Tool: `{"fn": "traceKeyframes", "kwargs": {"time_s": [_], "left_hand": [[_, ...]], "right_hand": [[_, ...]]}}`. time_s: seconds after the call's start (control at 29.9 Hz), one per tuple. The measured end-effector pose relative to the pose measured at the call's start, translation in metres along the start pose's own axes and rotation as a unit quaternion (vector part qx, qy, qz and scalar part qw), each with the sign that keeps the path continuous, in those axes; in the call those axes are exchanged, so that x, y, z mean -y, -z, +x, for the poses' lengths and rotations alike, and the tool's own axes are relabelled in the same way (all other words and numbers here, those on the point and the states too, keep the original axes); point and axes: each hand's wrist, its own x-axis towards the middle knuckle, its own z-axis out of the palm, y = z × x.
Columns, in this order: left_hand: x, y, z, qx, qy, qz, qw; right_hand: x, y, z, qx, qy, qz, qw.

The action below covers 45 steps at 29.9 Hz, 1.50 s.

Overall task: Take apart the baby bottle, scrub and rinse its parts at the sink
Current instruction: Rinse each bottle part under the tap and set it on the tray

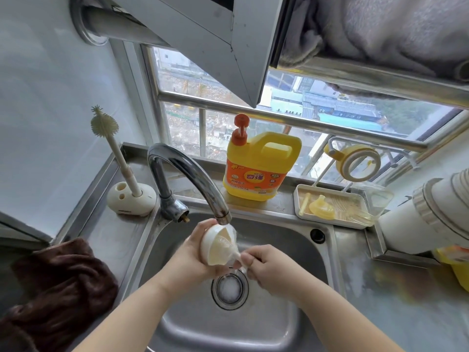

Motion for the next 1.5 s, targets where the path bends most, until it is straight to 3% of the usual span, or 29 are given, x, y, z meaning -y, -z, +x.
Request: {"fn": "traceKeyframes", "kwargs": {"time_s": [0.13, 0.27, 0.33, 0.4, 0.5, 0.57, 0.6, 0.67, 0.74, 0.77, 0.8, 0.87, 0.9, 0.97, 1.04, 1.1, 1.17, 1.24, 1.3, 1.4, 1.5], "left_hand": [[-0.008, 0.003, 0.001, 0.062, 0.072, -0.127, 0.987], [-0.014, 0.005, 0.009, 0.004, 0.119, -0.207, 0.971], [-0.011, 0.004, 0.013, -0.022, 0.138, -0.2, 0.97], [-0.011, 0.002, 0.015, -0.032, 0.151, -0.199, 0.968], [-0.012, 0.0, 0.018, -0.047, 0.142, -0.18, 0.972], [-0.011, -0.002, 0.016, -0.06, 0.132, -0.168, 0.975], [-0.01, -0.003, 0.014, -0.068, 0.125, -0.166, 0.976], [-0.008, -0.002, 0.011, -0.078, 0.11, -0.171, 0.976], [-0.008, 0.002, 0.01, -0.08, 0.099, -0.174, 0.976], [-0.008, 0.004, 0.01, -0.081, 0.095, -0.18, 0.976], [-0.008, 0.005, 0.011, -0.078, 0.092, -0.186, 0.975], [-0.012, 0.004, 0.009, -0.069, 0.099, -0.189, 0.975], [-0.015, 0.002, 0.008, -0.063, 0.11, -0.188, 0.974], [-0.02, -0.001, 0.007, -0.05, 0.131, -0.175, 0.974], [-0.021, 0.002, 0.01, -0.044, 0.131, -0.121, 0.983], [-0.022, 0.005, 0.012, -0.053, 0.111, -0.067, 0.99], [-0.019, 0.006, 0.01, -0.074, 0.094, -0.063, 0.991], [-0.015, 0.004, 0.006, -0.073, 0.092, -0.09, 0.989], [-0.009, 0.002, 0.0, -0.046, 0.098, -0.132, 0.985], [-0.007, 0.004, -0.006, -0.003, 0.101, -0.113, 0.989], [-0.017, 0.009, -0.005, 0.048, 0.117, -0.016, 0.992]], "right_hand": [[0.0, 0.002, -0.003, -0.012, 0.024, -0.065, 0.998], [0.005, 0.006, -0.011, -0.03, 0.065, -0.152, 0.986], [0.006, 0.009, -0.01, -0.101, 0.089, -0.283, 0.95], [0.004, 0.01, -0.003, -0.212, 0.115, -0.421, 0.874], [0.002, 0.005, -0.001, -0.251, 0.108, -0.467, 0.841], [0.001, -0.001, 0.0, -0.208, 0.1, -0.398, 0.888], [-0.001, -0.002, -0.001, -0.136, 0.082, -0.313, 0.936], [-0.005, -0.006, -0.001, -0.008, 0.036, -0.127, 0.991], [-0.002, -0.012, -0.003, 0.039, -0.005, 0.042, 0.998], [-0.002, -0.011, -0.005, 0.05, -0.004, 0.071, 0.996], [-0.003, -0.01, -0.005, 0.042, 0.008, 0.046, 0.998], [-0.002, -0.003, -0.005, -0.023, 0.053, -0.124, 0.991], [-0.001, 0.002, -0.006, -0.075, 0.076, -0.222, 0.969], [-0.001, 0.009, -0.001, -0.215, 0.123, -0.386, 0.889], [0.004, 0.009, -0.003, -0.272, 0.138, -0.438, 0.846], [0.006, 0.006, -0.004, -0.226, 0.131, -0.397, 0.88], [0.002, 0.003, -0.006, -0.089, 0.061, -0.276, 0.955], [0.001, 0.003, -0.007, -0.011, 0.019, -0.164, 0.986], [0.002, 0.005, -0.009, 0.034, -0.017, -0.073, 0.997], [0.002, 0.005, -0.011, 0.048, -0.047, 0.1, 0.993], [-0.001, 0.0, -0.015, 0.035, -0.041, 0.086, 0.995]]}}
